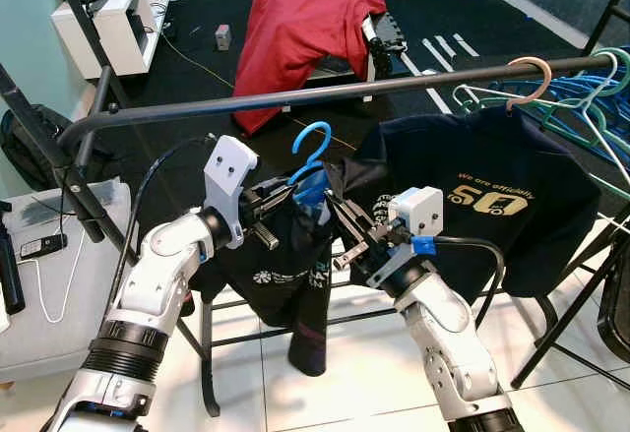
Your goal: Hang hanger
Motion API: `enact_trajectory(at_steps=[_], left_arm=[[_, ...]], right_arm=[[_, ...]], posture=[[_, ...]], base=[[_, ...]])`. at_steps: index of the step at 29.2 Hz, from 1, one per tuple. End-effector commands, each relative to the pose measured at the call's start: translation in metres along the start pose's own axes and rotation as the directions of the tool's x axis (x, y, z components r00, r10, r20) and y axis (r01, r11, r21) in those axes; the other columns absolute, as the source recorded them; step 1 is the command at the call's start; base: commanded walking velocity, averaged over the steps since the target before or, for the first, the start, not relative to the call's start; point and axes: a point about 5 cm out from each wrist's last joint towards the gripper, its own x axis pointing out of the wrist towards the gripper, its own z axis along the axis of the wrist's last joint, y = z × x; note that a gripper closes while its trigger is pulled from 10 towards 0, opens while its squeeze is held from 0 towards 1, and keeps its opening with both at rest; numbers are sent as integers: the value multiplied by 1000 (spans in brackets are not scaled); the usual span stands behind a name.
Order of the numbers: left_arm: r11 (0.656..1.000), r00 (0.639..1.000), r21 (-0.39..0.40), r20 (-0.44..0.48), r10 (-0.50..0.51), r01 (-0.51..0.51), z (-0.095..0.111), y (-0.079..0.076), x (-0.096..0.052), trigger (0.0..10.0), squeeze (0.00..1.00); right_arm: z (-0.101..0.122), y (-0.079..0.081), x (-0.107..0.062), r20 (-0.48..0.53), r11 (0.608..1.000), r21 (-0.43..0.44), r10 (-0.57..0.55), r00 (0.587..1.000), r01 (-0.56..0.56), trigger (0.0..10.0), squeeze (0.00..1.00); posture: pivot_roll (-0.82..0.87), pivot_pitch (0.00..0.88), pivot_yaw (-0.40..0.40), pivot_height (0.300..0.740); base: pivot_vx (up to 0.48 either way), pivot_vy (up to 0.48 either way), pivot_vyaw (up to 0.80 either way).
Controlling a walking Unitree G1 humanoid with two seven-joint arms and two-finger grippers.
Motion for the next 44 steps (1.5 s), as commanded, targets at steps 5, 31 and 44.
enact_trajectory(at_steps=[5,31,44], left_arm=[[1000,1000,22,21,11,-11,4,3,-2,0,0],[981,977,90,111,-181,172,9,-4,-22,0,0],[950,959,150,26,-282,275,-4,-13,-27,0,0]], right_arm=[[-2,-1,-4,1,1000,-19,-10,1000,10,10000,1000],[28,-50,-30,-74,974,-215,61,995,-76,10000,0],[66,-51,-48,-223,861,-74,478,850,-504,10000,475]], posture=[[-101,134,43,740],[-105,143,42,740],[-108,148,38,740]], base=[[0,0,0],[0,0,0],[0,0,0]])
